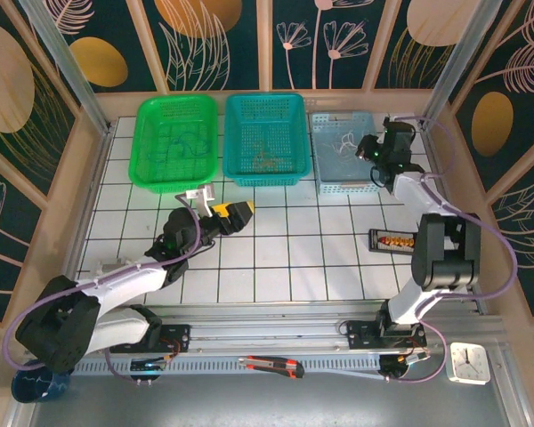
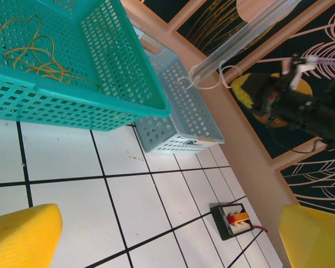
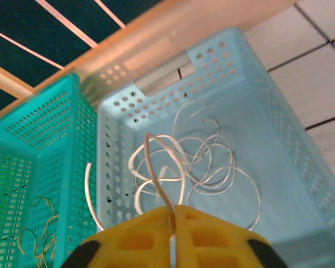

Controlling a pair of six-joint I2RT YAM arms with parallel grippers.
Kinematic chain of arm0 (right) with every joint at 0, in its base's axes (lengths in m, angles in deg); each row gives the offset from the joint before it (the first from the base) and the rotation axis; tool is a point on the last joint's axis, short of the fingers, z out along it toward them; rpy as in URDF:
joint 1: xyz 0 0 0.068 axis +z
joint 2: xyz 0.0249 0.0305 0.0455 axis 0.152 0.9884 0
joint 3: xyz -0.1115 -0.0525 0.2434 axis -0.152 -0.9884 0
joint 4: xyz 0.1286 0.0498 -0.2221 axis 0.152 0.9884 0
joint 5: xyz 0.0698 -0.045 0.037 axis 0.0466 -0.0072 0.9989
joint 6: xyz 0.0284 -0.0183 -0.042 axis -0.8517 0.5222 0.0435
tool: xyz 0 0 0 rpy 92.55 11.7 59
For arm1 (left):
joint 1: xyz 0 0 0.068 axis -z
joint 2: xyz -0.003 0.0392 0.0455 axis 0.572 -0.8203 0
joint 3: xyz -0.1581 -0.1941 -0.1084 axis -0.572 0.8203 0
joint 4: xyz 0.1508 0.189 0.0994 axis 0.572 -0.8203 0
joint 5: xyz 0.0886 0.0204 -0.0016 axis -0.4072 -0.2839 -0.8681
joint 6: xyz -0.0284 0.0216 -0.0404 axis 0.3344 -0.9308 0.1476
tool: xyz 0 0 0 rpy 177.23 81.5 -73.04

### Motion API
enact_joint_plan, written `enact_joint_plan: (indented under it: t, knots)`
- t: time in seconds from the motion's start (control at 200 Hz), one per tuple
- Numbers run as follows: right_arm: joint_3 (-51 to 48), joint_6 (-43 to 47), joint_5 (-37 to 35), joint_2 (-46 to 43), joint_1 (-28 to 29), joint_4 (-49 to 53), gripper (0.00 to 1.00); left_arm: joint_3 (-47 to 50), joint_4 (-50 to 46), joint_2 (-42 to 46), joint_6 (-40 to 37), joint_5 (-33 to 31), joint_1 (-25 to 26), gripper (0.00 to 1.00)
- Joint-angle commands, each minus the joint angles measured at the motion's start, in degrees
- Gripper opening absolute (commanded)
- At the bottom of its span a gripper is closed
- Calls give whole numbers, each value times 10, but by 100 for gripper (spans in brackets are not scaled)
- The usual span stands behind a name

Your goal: Untangle the cables

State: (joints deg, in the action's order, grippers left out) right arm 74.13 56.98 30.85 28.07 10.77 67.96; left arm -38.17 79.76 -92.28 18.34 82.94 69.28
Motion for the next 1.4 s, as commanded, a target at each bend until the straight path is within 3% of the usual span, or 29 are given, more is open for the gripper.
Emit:
enact_joint_plan:
  t: [0.0,0.05,0.08,0.12,0.14,0.31,0.49,0.641,0.821,1.026,1.281,1.396]
  knots:
    - [28,5,28,16,0,-35,52,5,-13,21,-1,2,-3,99]
    - [23,7,27,10,0,-40,66,9,-17,28,-2,-1,-3,99]
    - [17,7,28,0,0,-47,82,11,-19,33,-2,-3,-3,99]
    - [7,8,29,-21,1,-54,97,13,-24,40,-3,-8,-4,99]
    - [0,9,27,-32,2,-57,99,14,-26,45,-4,-12,-3,99]
    - [-70,25,-1,-141,17,-55,99,24,-63,92,-35,-79,-4,99]
    - [-195,32,-84,-279,33,-66,99,10,-129,175,-138,-219,-28,99]
    - [-309,23,-187,-362,33,-131,99,-19,-145,217,-244,-309,-78,99]
    - [-437,49,-255,-413,36,-283,99,-21,-130,210,-308,-331,-184,99]
    - [-457,125,-312,-396,37,-281,99,78,51,175,-345,-336,-282,98]
    - [-514,149,-322,-312,37,-409,99,154,277,0,-397,-381,-294,99]
    - [-535,157,-325,-248,39,-497,99,157,358,-94,-407,-356,-298,99]
